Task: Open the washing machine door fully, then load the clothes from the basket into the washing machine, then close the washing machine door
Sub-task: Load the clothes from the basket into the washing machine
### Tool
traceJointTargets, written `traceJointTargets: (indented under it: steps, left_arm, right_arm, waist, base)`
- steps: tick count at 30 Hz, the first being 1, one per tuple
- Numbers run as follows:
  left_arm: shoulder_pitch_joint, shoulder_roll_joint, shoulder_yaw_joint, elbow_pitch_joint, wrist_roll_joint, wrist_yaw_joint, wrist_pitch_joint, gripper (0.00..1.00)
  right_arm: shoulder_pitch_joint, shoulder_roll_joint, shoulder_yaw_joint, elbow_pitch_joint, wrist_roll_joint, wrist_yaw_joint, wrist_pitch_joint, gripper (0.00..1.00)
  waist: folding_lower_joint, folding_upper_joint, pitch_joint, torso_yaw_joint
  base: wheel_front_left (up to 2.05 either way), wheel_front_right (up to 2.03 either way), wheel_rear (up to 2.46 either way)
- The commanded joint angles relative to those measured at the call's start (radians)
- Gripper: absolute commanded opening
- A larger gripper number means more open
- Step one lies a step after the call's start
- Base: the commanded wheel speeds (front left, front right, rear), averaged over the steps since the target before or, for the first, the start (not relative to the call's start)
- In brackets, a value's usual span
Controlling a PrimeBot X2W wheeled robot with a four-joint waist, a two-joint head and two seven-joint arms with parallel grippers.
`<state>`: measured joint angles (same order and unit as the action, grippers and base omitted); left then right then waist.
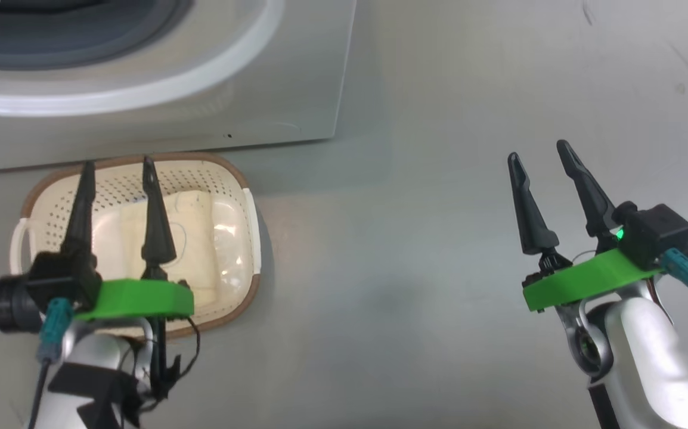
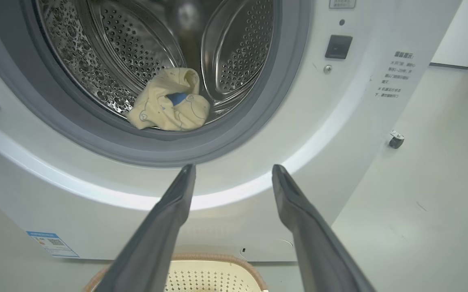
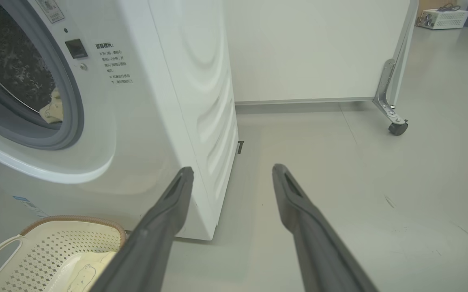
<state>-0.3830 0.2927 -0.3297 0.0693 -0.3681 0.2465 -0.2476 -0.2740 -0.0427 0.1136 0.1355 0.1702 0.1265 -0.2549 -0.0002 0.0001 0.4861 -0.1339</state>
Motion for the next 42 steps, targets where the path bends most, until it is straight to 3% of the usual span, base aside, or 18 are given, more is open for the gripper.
traceJointTargets:
  steps: [1,13,21,42]
  left_arm:
    - [0.028,0.004,0.024,-0.017,0.007,0.072,-0.013,1.00]
    - [0.192,-0.086,0.018,0.034,0.054,0.022,-0.014,1.00]
    - [0.271,-0.107,0.030,0.040,0.077,0.004,-0.014,1.00]
    - [0.315,-0.122,0.060,0.028,0.099,-0.016,-0.014,1.00]
  right_arm:
    - [0.029,-0.008,0.006,-0.025,-0.016,0.004,-0.004,1.00]
    - [0.160,-0.008,-0.032,-0.071,-0.059,0.004,0.050,1.00]
    - [0.239,-0.008,-0.048,-0.144,-0.073,0.004,0.091,1.00]
    - [0.305,-0.008,-0.062,-0.211,-0.067,0.004,0.124,1.00]
  waist:
    - [0.0002,-0.0001,-0.067,0.032]
    - [0.0002,-0.0001,-0.254,0.077]
    - [0.0002,-0.0001,-0.329,0.083]
    - [0.0002,-0.0001,-0.372,0.081]
  base:
    - [0.00,0.00,0.00]
    - [0.00,0.00,0.00]
    - [0.00,0.00,0.00]
    - [0.00,0.00,0.00]
